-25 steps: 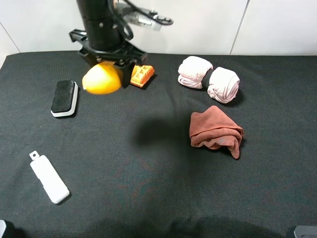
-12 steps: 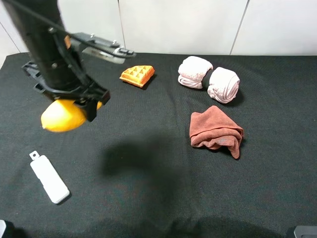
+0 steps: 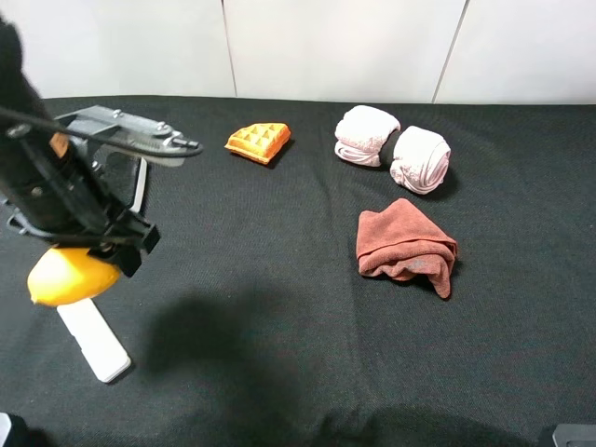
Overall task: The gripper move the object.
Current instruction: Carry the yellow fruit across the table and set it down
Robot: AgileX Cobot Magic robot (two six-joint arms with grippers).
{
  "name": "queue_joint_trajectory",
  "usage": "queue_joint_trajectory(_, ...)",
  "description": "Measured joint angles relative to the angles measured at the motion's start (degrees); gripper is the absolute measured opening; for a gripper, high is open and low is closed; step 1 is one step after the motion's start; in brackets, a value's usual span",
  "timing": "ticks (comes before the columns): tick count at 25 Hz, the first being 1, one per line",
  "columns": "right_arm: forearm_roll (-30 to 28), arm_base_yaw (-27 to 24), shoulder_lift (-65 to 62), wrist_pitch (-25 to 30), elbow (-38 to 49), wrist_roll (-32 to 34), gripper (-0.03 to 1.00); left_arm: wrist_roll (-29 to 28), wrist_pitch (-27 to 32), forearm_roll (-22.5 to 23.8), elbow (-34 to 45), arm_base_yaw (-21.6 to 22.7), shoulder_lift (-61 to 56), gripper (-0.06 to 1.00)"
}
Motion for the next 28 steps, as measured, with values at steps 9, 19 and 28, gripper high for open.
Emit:
queue_joint_trajectory(9,0.0,0.0,0.0,0.0,0.0,0.0,0.7,-4.41,-5.34,1.73,8.82,0.0,-3.32,0.66)
queue_joint_trajectory(19,0.0,0.0,0.0,0.0,0.0,0.0,0.7,-8.6,-11.79,5.01,12.01,0.11,-3.34,0.66)
queue_joint_trajectory(28,0.0,0.0,0.0,0.0,0.0,0.0,0.7,-12.47,-18.43,8.85,12.01,0.42,1.3,0.66)
